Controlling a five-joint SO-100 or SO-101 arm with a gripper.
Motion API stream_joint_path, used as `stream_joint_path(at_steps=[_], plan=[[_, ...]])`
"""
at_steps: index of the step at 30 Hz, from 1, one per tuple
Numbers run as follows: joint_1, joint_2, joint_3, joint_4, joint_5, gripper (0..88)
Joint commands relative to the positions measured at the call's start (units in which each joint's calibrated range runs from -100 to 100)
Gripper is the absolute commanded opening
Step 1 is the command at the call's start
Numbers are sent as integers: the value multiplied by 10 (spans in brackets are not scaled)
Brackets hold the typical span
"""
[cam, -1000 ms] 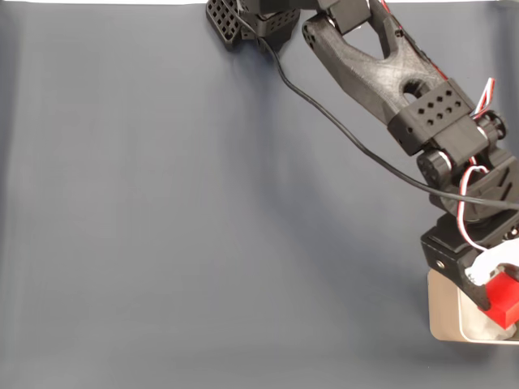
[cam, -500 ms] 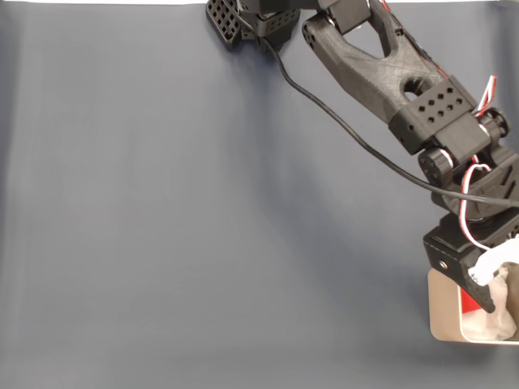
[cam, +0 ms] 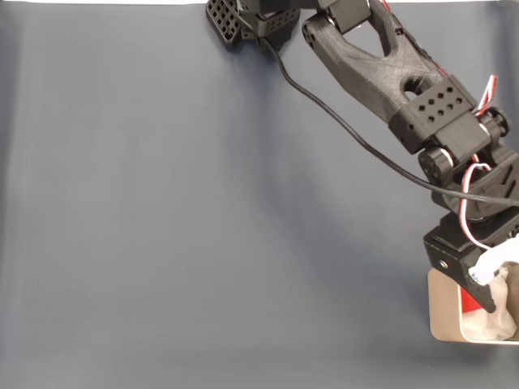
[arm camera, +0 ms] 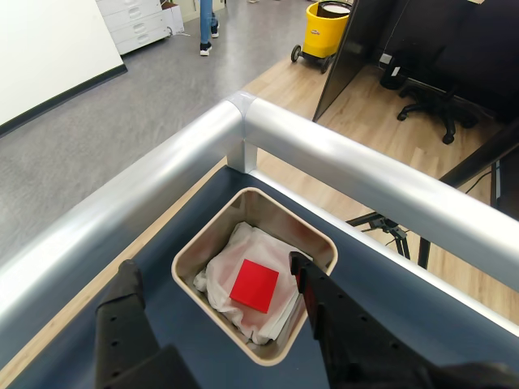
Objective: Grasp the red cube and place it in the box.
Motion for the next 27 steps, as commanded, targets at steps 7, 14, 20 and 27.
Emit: stream_joint_path(at_steps=[7, 14, 20, 27], plan=[[9, -13, -34, -14, 1, 414], [9, -12, -34, -20, 0, 405], [15, -21, -34, -25, -1, 94], [76, -83, -6, -34, -6, 0]])
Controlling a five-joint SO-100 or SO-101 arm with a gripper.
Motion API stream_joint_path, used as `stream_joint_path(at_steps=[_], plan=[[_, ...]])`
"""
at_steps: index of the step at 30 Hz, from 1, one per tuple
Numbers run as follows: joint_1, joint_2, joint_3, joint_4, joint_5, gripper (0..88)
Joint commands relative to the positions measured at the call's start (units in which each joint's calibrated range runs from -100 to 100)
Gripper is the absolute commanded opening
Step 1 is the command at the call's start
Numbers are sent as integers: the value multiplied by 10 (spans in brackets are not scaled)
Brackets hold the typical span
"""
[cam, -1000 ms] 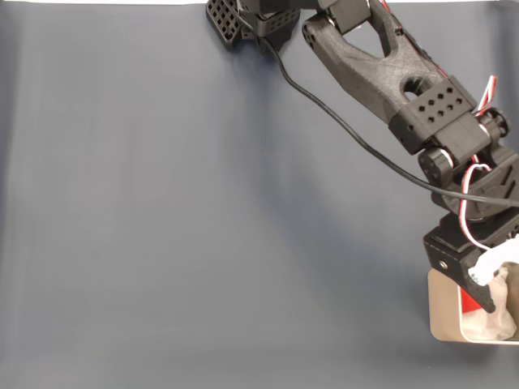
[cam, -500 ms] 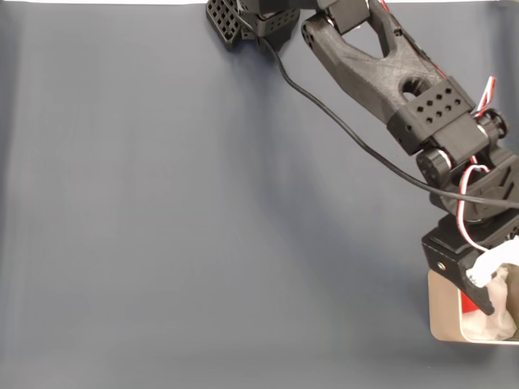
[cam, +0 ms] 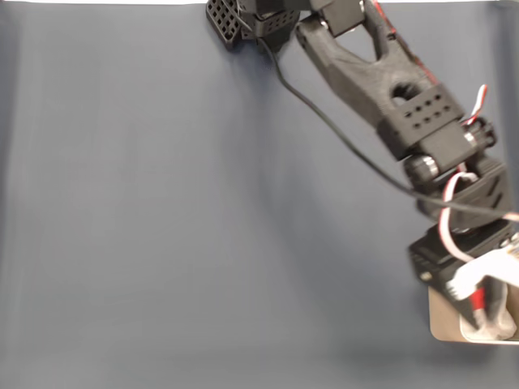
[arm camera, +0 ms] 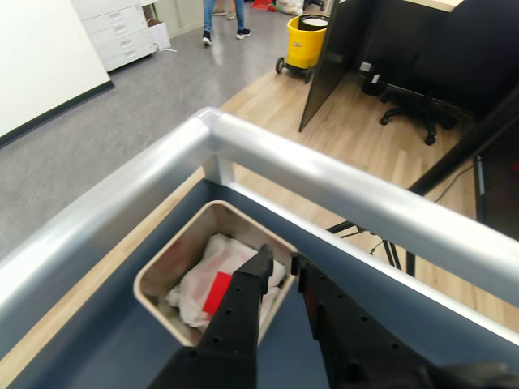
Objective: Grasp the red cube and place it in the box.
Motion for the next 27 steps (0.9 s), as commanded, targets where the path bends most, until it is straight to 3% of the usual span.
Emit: stream_joint_path(at_steps=[1, 7, 14, 21, 22, 27], plan=[[56, -89, 4, -15, -3, 0], [157, -196, 123, -31, -1, 0], [245, -414, 389, -60, 0, 0], [247, -698, 726, -77, -11, 0], [234, -845, 902, -76, -15, 0], [232, -1018, 1110, -69, -13, 0]])
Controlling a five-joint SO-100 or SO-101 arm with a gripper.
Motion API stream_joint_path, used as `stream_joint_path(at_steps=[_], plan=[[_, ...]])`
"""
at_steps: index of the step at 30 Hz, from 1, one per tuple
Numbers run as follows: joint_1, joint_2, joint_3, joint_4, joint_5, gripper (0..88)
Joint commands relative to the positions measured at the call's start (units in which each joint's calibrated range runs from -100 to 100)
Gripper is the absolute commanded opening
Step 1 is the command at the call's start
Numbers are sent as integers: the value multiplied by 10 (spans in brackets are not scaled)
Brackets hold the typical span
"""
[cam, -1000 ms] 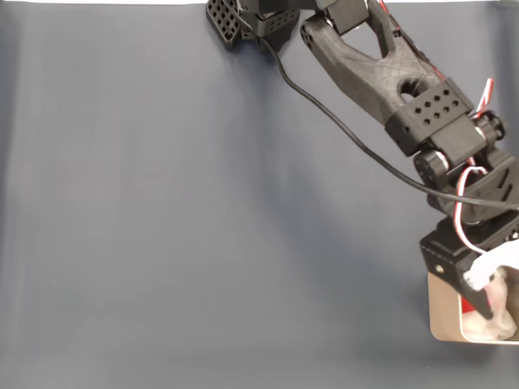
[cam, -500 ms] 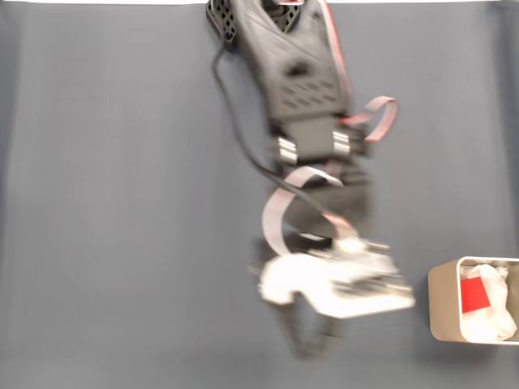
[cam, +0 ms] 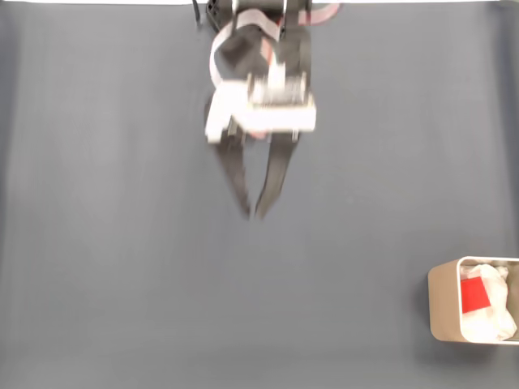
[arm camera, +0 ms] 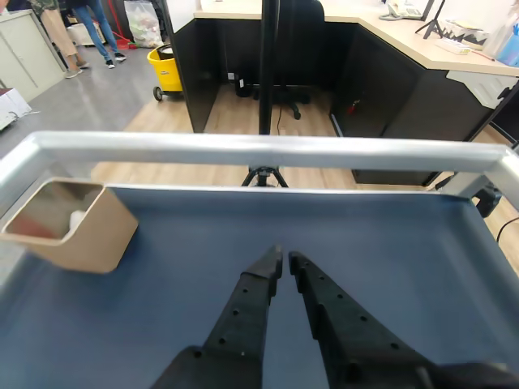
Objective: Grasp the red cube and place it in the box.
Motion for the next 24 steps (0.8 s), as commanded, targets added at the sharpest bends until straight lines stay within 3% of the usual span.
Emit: stream_joint_path(at_steps=[1, 12, 24], plan=[[-1, -210, 229, 3, -3, 0], [-8, -451, 460, 151, -15, 0], [-8, -482, 463, 377, -40, 0]])
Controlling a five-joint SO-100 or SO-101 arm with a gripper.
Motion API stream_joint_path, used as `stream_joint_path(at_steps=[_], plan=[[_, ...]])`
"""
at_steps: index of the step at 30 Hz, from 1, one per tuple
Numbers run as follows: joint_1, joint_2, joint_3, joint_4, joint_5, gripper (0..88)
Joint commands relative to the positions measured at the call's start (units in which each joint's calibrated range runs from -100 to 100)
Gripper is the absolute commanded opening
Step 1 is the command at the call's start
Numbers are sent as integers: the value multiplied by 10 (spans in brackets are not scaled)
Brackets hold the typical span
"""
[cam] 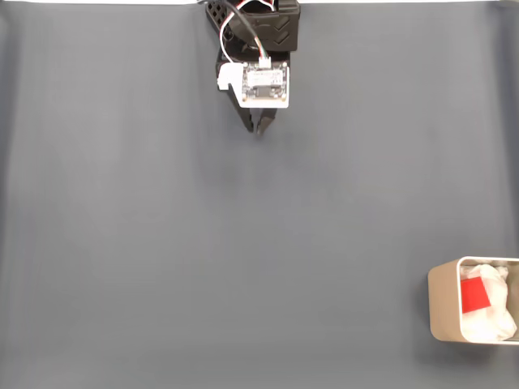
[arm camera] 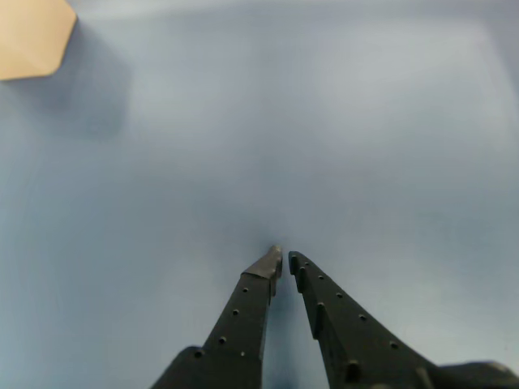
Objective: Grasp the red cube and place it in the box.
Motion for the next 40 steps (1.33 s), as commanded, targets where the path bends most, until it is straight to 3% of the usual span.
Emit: stream_joint_path(at_steps=[1, 7, 40], plan=[[8, -3, 5, 52, -1, 0], [17, -3, 5, 100, 1, 0], [9, -3, 5, 102, 11, 1]])
